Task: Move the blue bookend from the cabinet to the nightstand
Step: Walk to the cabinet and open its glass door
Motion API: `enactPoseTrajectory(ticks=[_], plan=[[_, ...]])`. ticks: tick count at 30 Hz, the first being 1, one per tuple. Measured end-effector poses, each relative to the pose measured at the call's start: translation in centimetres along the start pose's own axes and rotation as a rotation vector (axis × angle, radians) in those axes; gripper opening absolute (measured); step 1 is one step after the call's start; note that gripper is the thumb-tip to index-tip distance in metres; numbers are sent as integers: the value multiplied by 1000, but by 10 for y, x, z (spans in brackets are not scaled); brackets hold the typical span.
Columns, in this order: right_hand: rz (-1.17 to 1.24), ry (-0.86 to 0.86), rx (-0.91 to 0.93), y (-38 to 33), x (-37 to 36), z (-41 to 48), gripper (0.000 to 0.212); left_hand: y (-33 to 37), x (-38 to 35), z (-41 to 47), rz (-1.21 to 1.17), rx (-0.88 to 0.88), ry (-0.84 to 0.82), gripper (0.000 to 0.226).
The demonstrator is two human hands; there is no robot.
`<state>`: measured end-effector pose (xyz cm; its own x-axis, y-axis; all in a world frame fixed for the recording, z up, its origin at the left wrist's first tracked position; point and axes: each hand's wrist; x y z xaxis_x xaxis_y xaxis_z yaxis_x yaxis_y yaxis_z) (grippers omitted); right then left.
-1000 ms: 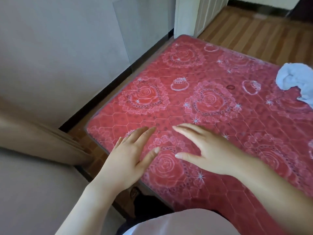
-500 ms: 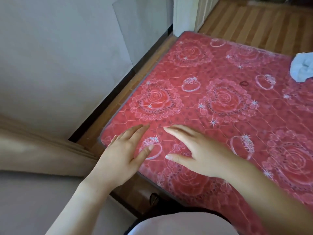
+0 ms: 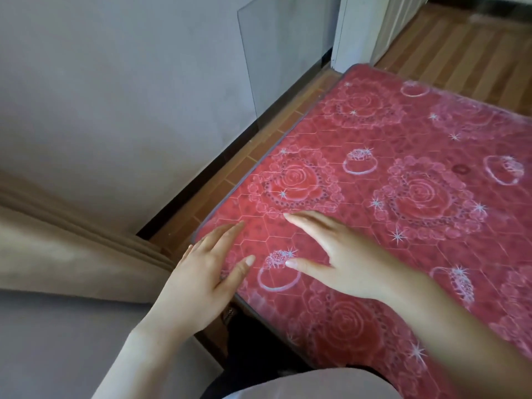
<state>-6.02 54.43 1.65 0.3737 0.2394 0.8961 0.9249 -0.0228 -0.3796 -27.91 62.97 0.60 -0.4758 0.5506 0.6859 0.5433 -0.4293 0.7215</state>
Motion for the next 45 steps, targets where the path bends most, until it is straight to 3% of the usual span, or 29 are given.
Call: enactPoseTrajectory(ticks=[12, 28, 37, 45], plan=[[-42, 120, -187, -64, 22, 128, 71, -78, 116, 127, 63, -188, -246, 64], [5, 163, -173, -80, 27, 241, 72, -152, 180, 186, -18, -102, -190, 75], [45, 255, -271, -136, 24, 385, 75, -250, 285, 272, 99, -175, -308, 67], [99, 300, -273, -174, 21, 466, 71, -289, 353, 308, 118, -180, -348, 66]])
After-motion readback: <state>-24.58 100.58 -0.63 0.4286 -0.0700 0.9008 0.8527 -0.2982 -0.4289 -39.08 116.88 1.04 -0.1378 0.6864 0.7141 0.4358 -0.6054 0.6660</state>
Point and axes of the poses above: each hand's wrist, its own z-axis towards the middle knuckle, its own x-axis out of the back of the hand, y = z × x, and after that the axes turned 14 degrees about -z, right-handed
